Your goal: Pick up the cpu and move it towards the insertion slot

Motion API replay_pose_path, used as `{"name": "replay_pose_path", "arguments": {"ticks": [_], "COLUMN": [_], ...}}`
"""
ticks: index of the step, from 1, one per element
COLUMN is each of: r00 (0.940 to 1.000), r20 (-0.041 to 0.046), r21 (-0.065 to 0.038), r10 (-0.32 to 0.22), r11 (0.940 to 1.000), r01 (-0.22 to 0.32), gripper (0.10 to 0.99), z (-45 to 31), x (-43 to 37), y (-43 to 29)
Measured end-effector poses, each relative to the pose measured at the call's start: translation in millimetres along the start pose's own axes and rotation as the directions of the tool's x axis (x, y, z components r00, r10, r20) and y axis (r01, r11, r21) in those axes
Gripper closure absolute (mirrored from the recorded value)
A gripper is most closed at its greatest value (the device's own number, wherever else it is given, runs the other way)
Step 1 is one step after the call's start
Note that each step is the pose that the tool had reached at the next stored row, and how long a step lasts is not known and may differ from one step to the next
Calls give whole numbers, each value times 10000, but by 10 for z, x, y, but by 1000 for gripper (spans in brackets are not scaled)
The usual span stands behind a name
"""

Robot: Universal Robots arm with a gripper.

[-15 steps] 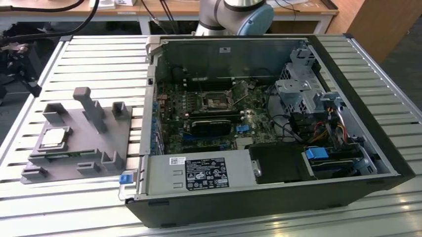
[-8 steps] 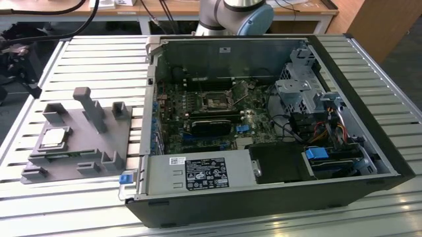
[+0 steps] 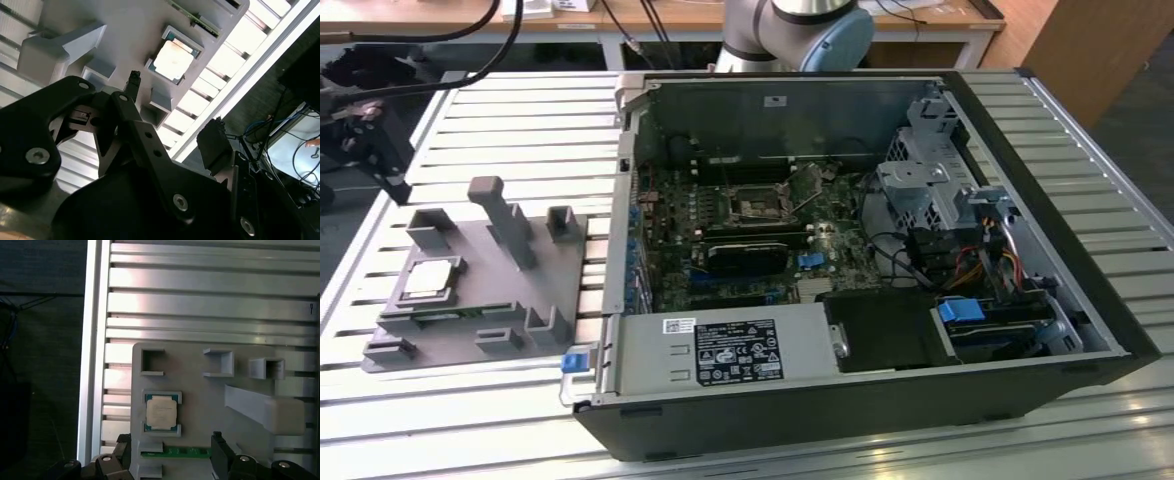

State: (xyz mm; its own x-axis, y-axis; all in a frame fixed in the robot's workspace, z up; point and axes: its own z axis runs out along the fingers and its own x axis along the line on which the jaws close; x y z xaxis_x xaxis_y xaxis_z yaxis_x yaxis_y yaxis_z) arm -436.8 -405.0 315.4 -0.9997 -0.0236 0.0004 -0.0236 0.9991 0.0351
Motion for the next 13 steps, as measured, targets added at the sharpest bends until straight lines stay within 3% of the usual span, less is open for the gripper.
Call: {"name": "replay_pose_path", "arguments": {"ticks": [5,13], "r00": [10000,10000], "r20": [0,-1], "r21": [0,1], "r10": [-1,-1], "r11": [10000,10000], "r01": [1,1], "gripper": [353,353], "z": [74,123], "x": [5,7], "y": [-3,-5]}}
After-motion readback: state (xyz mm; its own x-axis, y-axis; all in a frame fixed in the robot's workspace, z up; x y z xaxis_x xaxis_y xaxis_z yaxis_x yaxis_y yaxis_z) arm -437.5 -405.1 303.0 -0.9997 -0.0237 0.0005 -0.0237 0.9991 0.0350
